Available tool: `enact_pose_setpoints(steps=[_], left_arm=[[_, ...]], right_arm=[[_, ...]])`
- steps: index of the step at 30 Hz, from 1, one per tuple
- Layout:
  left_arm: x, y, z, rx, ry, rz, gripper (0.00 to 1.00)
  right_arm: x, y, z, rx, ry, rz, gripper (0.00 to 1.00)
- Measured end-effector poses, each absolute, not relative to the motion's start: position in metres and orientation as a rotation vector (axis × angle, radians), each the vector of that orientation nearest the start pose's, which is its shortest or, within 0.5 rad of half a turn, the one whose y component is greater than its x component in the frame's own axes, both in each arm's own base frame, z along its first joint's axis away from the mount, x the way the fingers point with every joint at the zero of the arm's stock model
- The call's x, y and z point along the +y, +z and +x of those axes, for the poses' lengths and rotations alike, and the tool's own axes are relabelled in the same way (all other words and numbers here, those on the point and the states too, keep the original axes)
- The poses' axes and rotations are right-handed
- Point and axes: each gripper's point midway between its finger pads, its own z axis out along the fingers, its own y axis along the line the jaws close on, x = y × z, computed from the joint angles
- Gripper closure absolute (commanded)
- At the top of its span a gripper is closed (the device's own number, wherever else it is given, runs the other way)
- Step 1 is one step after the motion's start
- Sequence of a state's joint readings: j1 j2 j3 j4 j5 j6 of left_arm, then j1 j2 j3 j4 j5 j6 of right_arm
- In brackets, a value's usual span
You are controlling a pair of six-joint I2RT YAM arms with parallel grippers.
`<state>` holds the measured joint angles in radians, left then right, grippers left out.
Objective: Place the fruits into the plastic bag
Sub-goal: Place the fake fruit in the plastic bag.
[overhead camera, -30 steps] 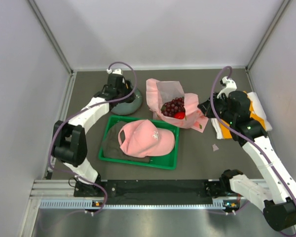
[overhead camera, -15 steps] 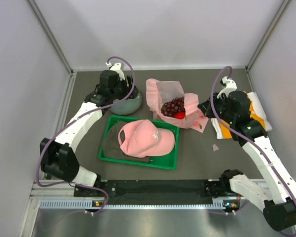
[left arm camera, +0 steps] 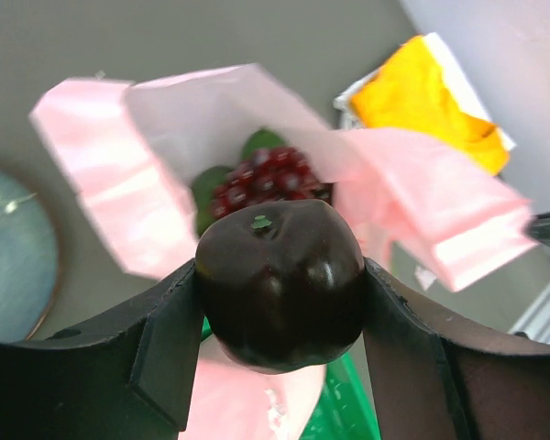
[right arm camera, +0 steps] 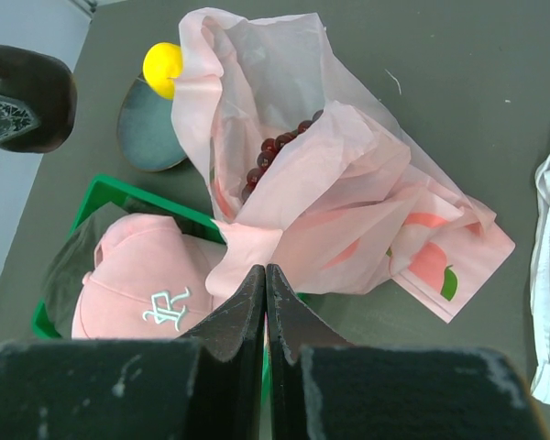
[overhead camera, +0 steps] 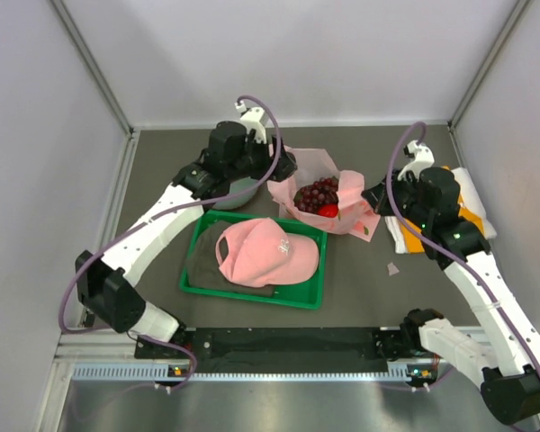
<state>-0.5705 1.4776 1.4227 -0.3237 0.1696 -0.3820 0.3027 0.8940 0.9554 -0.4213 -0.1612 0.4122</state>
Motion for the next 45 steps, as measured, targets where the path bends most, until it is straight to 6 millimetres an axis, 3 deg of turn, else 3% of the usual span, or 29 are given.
enact_pose_setpoints(steps=[6,18,26,32,36,40,45], left_arm=[[-0.305,0.301,0.355,1.999,-0.835,0.361,0.57],[-0.338,0.222,0.386,2.18,-0.808,0.376,0.57],[-0.364,0.207,0.428,2.185,-0.782,0.368,0.57],[-0.37,0.17,0.455,2.23,-0.698,0.332,0.55],[-0.368,0.138,0.462,2.282,-0.642,0.316,0.54],[-0.363,0.115,0.467,2.317,-0.582,0.3,0.5],[-0.36,0.104,0.475,2.324,-0.528,0.289,0.29]], right_arm=[[0.136,0.272,0.283,1.978,0.634,-0.006,1.0],[0.137,0.265,0.281,1.995,0.641,-0.011,1.0],[0.137,0.265,0.28,1.996,0.641,-0.011,1.0],[0.137,0.266,0.279,1.995,0.64,-0.011,1.0],[0.134,0.271,0.274,1.978,0.636,-0.009,1.0],[0.132,0.275,0.27,1.965,0.632,-0.006,1.0],[0.131,0.273,0.269,1.973,0.628,-0.003,1.0]])
